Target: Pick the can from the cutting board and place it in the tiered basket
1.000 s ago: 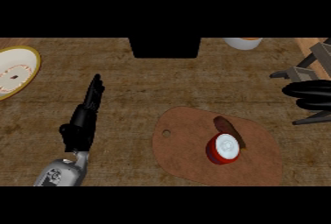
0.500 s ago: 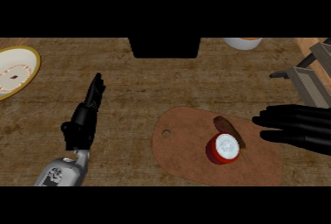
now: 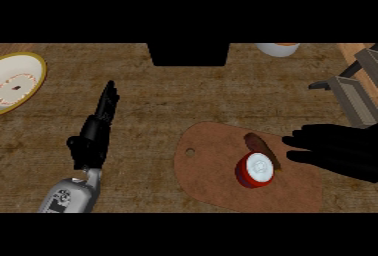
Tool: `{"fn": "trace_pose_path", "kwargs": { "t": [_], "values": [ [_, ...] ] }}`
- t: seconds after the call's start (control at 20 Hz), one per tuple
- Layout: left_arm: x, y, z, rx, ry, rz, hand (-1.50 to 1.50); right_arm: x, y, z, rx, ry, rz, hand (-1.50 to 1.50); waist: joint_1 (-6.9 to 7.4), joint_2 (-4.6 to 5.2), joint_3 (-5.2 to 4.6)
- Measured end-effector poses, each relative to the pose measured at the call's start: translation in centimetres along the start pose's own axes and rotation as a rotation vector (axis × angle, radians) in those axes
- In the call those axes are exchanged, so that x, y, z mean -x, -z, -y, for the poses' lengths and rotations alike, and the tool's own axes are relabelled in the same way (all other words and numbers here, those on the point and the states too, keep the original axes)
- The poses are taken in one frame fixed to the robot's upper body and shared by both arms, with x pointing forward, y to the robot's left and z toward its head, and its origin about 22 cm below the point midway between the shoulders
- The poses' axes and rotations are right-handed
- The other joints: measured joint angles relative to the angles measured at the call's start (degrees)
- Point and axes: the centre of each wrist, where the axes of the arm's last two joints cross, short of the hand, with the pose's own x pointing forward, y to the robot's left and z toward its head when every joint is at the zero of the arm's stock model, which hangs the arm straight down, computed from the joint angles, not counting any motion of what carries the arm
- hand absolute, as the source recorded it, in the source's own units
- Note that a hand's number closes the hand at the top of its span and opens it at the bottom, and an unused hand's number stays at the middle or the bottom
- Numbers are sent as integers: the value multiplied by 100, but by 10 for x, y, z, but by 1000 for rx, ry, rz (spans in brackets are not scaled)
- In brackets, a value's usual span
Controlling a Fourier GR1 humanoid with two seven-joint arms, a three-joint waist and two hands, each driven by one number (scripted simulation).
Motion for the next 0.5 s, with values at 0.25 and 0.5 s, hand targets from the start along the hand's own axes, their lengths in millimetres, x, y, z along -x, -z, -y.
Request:
{"fn": "trace_pose_path", "kwargs": {
  "t": [0.25, 0.5],
  "values": [
    [5, -5, 0, 4, 4, -3, 0, -2, 4, -7, 0, -61, -55, -150, 7, 0, 1],
    [6, -3, -4, 4, 3, -8, 0, 0, 13, -13, -6, -118, -78, -150, 13, 4, 2]
  ]
}}
